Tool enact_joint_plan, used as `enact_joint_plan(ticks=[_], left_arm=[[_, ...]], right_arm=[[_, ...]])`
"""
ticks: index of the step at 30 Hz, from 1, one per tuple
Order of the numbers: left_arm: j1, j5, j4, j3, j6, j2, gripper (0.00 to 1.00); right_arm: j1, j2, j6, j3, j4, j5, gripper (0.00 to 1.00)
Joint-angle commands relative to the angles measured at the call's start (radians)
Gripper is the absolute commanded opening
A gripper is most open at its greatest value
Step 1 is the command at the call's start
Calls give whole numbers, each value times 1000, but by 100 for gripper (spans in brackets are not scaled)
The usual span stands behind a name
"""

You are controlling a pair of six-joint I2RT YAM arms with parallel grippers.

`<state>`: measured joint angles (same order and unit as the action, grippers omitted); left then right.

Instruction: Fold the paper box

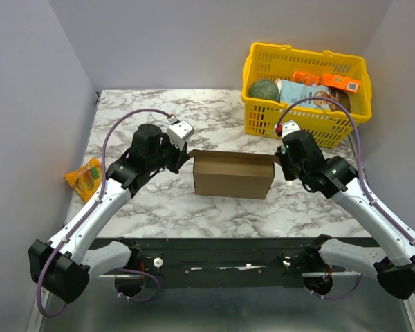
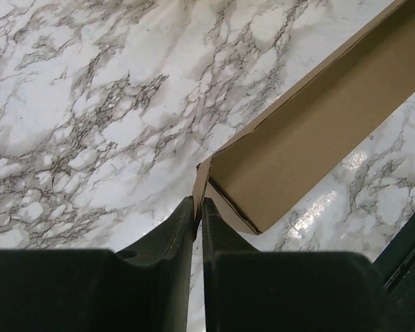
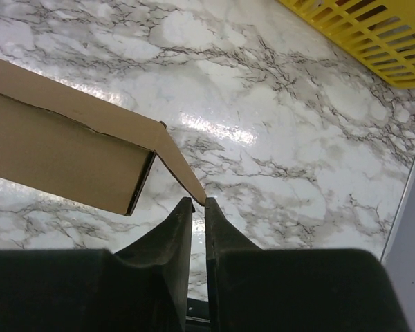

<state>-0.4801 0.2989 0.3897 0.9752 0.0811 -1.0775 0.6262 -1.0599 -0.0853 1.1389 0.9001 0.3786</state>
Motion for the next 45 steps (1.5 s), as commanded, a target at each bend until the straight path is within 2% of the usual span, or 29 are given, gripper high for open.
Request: enact_joint_plan(ticks=[1, 5, 16, 23, 32, 45], left_arm=[[-17, -30, -17, 37, -61, -16, 13], [-28, -96, 8, 69, -209, -35, 6], [-34, -135, -46, 60, -504, -39, 5], [-45, -126, -69, 51, -596, -48, 5], [-64, -142, -88, 14, -595, -41, 4], [-89, -216, -26, 33, -534, -52, 3]], right_arm=[[-6, 11, 5, -14, -36, -12, 15], [-6, 9, 6, -16, -36, -14, 14], [-6, -6, 2, -28, -53, -32, 8], [-6, -8, -2, -27, -56, -36, 6], [-6, 8, -68, 4, -82, -136, 1], [-6, -12, -171, 48, -109, -122, 1]])
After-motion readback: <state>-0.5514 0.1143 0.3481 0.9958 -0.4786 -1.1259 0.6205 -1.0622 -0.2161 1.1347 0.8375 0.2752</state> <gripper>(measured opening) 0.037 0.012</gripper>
